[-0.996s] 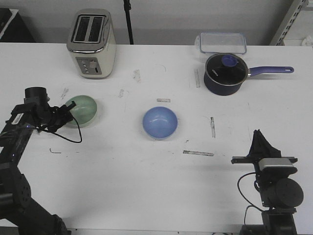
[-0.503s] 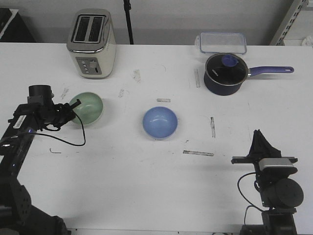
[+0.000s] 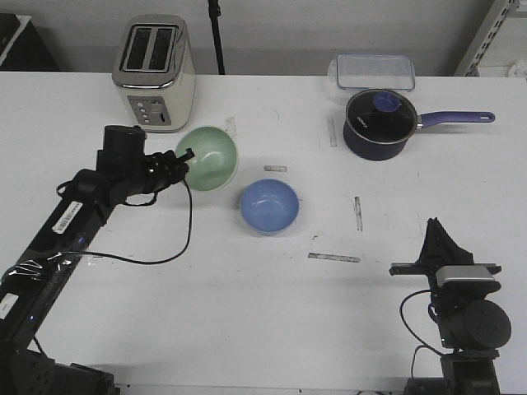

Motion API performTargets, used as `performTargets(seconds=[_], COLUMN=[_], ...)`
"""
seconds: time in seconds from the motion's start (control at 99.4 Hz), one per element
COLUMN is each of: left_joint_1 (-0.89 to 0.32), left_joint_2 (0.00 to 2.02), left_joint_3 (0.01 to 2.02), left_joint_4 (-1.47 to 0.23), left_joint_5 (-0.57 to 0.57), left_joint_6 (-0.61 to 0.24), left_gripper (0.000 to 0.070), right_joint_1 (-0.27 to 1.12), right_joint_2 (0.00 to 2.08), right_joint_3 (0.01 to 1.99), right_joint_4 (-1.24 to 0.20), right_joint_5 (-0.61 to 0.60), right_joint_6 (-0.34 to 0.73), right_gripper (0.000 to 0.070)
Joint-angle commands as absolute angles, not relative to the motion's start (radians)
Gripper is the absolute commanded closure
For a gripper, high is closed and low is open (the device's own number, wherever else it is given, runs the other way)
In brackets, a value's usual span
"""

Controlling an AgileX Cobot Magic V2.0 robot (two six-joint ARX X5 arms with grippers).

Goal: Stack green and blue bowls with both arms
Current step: 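Lift the green bowl with the left gripper and carry it over the blue bowl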

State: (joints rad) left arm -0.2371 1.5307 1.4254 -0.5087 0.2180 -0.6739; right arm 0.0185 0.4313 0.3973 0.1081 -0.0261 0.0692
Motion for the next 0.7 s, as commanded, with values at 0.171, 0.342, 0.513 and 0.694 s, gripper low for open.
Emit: performTargets(seconds=[0.171,0.342,0.513,0.694], left_joint_1=[-0.382,-0.465,-0.521,-0.541], left_joint_2=[1.6,1.643,1.71,1.799], left_joint_3=[1.448,1.466,1.563,1.654], left_joint_4=[-0.501,-0.515,-0.585,-0.681], left_joint_5=[0.148,0.089,0.041,0.041], left_joint_6=[-0.751,-0.751,-0.741,-0.725], left_gripper=[0.0698,0.0698,0.0698,0.0698], right_joint_1=[0.019,0.019,0.019,0.019], right_joint_2=[0.431,0.431,0.431,0.431], right_joint_3=[0.396,0.396,0.396,0.396], right_joint_4=[0.12,0.12,0.119,0.12], right_joint_5=[-0.026,-0.026,-0.026,-0.026], right_joint_6=[0.082,0.082,0.082,0.082], right_gripper=[0.0685,0.0685,0.0685,0.0685])
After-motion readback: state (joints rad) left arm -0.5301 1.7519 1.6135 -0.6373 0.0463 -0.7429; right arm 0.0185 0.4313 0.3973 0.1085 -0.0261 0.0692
